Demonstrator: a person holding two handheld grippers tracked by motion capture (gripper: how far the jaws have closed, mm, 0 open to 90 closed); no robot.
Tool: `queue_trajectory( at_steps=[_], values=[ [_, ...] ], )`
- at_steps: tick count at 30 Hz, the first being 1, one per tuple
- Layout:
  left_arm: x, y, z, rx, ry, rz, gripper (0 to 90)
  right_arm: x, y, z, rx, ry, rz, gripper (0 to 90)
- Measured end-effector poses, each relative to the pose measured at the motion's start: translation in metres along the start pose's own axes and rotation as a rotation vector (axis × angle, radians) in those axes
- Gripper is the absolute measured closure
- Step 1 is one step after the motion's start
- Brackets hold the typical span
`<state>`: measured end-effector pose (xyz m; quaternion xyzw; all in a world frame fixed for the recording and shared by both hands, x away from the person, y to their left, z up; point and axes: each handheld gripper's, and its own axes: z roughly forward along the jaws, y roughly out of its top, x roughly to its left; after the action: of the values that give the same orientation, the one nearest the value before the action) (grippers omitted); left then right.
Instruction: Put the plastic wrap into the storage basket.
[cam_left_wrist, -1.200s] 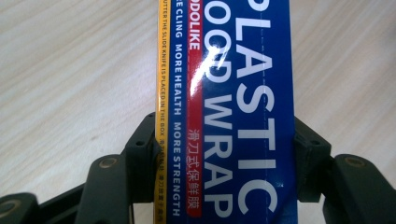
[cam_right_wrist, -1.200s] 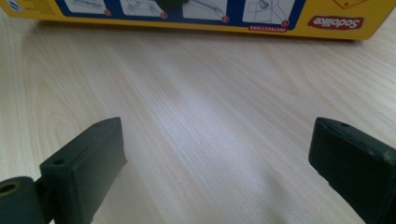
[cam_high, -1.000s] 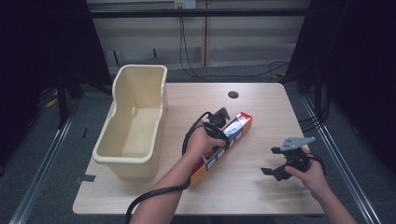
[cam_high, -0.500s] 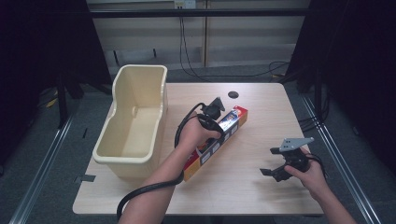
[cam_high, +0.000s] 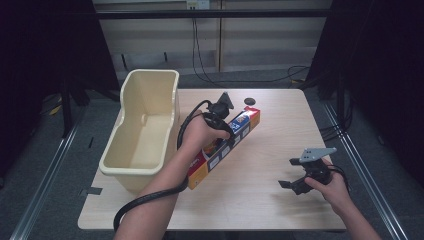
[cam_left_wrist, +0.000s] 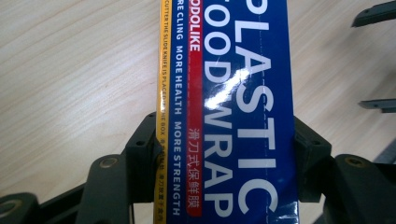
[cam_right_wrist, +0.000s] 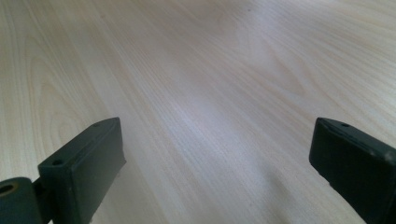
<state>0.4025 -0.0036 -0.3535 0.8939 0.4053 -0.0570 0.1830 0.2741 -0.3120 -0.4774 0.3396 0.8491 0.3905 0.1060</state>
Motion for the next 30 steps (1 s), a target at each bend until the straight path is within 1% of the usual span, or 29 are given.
queue_trajectory(
  at_steps=[3,4,6,7,8,9,12,13,15,17,18,19,22,30],
  values=[
    [0.001,0.001,-0.007,-0.005,0.005,0.001,40.4,0.0,0.0,0.0,0.001,-0.002,0.001,2.9],
    [0.001,0.001,-0.009,-0.002,0.007,-0.008,40.4,0.0,0.0,0.0,0.002,-0.001,-0.001,2.9],
    [0.002,0.001,-0.013,-0.007,0.005,-0.012,40.4,0.0,0.0,0.0,0.002,-0.002,0.0,2.9],
    [0.003,0.001,-0.015,-0.006,0.007,-0.013,40.3,0.0,0.0,0.0,0.002,-0.004,-0.001,2.9],
    [0.004,0.001,-0.018,0.005,0.005,-0.012,40.4,0.0,0.0,0.0,0.002,-0.004,0.0,3.0],
    [0.003,0.001,-0.019,-0.003,0.004,-0.027,40.4,0.0,0.0,0.0,0.003,-0.005,0.0,3.0],
    [0.004,0.001,-0.026,-0.002,0.007,-0.038,40.4,0.0,0.0,0.0,0.004,-0.003,0.001,2.9],
    [0.004,0.001,-0.027,-0.005,-0.001,-0.042,40.4,0.0,0.0,0.0,0.004,-0.001,-0.002,2.9],
    [0.005,0.002,-0.032,-0.005,0.006,-0.046,40.4,0.001,0.0,0.0,0.007,0.002,-0.005,2.9],
    [0.005,0.002,-0.035,-0.005,0.003,-0.058,40.4,0.001,0.001,0.0,0.008,-0.003,-0.011,3.0],
    [0.005,0.002,-0.038,-0.002,0.006,-0.054,40.4,0.001,0.001,0.0,0.007,0.001,-0.009,3.0],
    [0.005,0.002,-0.039,-0.009,0.008,-0.051,40.4,0.001,0.001,0.0,0.008,-0.001,-0.008,3.0],
    [0.006,0.002,-0.045,-0.013,0.005,-0.063,40.4,0.001,0.001,0.0,0.006,-0.001,-0.003,3.0],
    [0.011,0.0,-0.059,-0.018,0.003,-0.08,40.4,0.0,0.001,0.0,-0.001,0.001,0.0,3.0]
  ],
)
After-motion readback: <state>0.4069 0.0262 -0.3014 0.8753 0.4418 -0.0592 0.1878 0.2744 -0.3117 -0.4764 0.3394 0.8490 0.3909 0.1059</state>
